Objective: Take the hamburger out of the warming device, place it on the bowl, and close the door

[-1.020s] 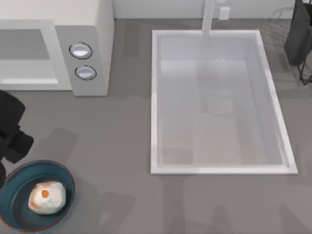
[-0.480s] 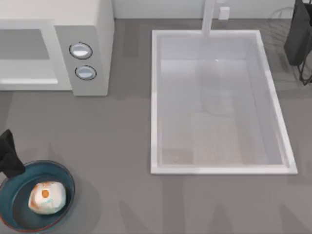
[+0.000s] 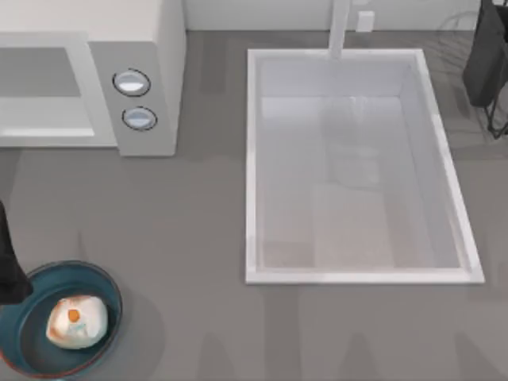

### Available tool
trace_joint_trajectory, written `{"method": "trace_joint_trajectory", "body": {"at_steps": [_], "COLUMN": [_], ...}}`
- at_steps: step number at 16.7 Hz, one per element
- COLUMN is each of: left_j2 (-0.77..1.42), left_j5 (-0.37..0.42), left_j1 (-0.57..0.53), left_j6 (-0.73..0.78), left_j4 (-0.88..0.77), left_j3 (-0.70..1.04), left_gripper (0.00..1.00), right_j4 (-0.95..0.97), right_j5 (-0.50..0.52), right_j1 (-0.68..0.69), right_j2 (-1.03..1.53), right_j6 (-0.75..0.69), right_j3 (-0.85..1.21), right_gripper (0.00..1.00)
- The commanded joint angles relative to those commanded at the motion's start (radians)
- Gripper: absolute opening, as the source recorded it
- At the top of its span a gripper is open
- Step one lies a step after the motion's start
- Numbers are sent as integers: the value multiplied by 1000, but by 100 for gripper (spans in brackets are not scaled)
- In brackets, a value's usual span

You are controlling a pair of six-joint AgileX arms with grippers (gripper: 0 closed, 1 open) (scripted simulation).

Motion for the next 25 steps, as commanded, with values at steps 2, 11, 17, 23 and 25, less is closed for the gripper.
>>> {"method": "trace_joint_trajectory", "body": {"at_steps": [2, 11, 17, 23, 25], "left_j2": [0, 0, 0, 0, 0], "left_j5": [0, 0, 0, 0, 0], "left_j1": [0, 0, 0, 0, 0], "left_j6": [0, 0, 0, 0, 0], "left_j4": [0, 0, 0, 0, 0], "left_j3": [0, 0, 0, 0, 0], "left_gripper": [100, 55, 10, 0, 0], "right_j4": [0, 0, 0, 0, 0], "right_j5": [0, 0, 0, 0, 0], "right_j1": [0, 0, 0, 0, 0], "right_j2": [0, 0, 0, 0, 0], "right_j6": [0, 0, 0, 0, 0], "right_j3": [0, 0, 0, 0, 0], "right_gripper": [100, 100, 100, 100, 100]}}
